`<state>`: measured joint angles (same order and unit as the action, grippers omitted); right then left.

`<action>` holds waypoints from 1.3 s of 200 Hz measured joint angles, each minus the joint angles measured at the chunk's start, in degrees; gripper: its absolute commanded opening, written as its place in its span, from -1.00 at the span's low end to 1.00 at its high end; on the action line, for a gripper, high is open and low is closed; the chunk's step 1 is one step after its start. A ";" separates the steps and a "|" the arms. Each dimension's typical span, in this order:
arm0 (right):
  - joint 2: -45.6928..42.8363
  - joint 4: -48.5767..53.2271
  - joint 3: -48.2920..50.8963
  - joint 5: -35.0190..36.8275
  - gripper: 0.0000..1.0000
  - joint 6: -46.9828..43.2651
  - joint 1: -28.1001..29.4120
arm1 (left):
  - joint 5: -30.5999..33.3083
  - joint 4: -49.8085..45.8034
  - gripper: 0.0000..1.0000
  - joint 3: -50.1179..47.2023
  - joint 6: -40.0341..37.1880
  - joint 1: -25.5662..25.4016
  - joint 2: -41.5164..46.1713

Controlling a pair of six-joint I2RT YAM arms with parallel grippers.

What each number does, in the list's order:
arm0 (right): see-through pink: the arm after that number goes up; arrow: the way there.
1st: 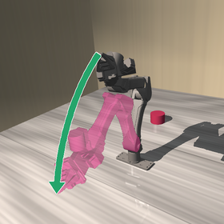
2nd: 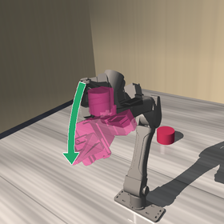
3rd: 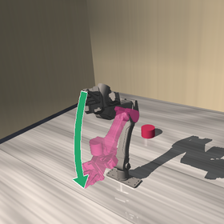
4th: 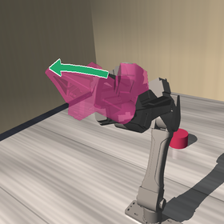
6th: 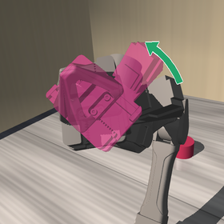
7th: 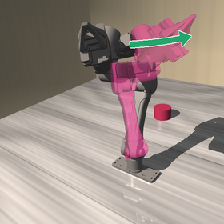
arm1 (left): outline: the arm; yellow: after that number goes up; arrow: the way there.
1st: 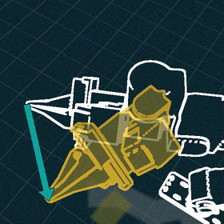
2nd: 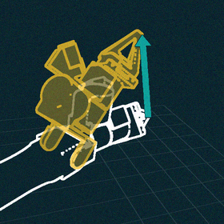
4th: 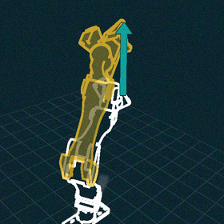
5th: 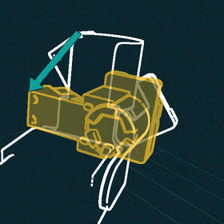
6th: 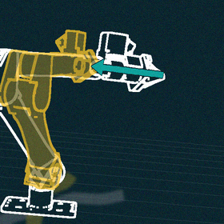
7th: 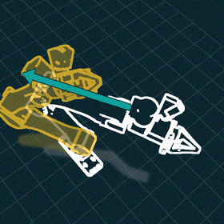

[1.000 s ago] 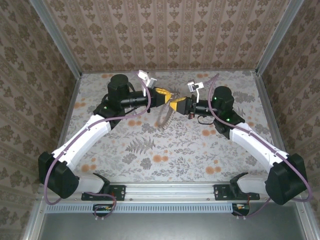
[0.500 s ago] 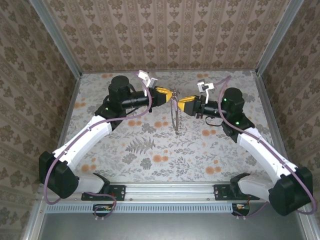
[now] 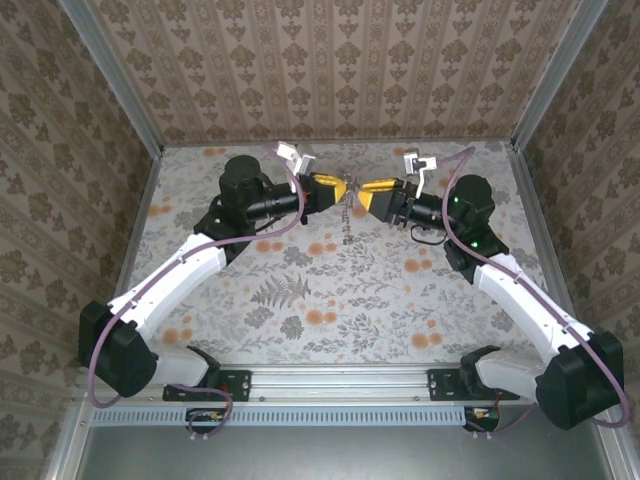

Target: Put the keys on the keyring

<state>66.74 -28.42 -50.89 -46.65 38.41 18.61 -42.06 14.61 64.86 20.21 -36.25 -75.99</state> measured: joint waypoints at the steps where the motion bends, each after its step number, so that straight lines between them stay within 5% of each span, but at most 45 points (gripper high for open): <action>1: 0.09 -0.15 0.00 0.00 -0.09 0.04 0.00 | 0.02 0.02 -1.00 0.00 0.04 0.00 0.00; 148: 5.90 -10.88 -1.79 -0.02 -0.23 5.31 1.40 | 2.05 7.72 -1.00 -1.11 8.59 -0.55 -0.24; 205: 6.62 -11.50 -1.90 -0.22 -0.65 5.38 1.79 | 2.05 8.17 -1.00 -1.14 8.98 -0.61 -0.33; 260: 6.62 -11.69 -1.95 -0.22 -0.63 5.35 1.79 | 2.05 8.68 -1.00 -1.14 9.31 -0.85 -0.87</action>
<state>73.36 -40.12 -52.84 -46.87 43.77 20.40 -40.01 23.29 63.72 29.52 -37.10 -76.86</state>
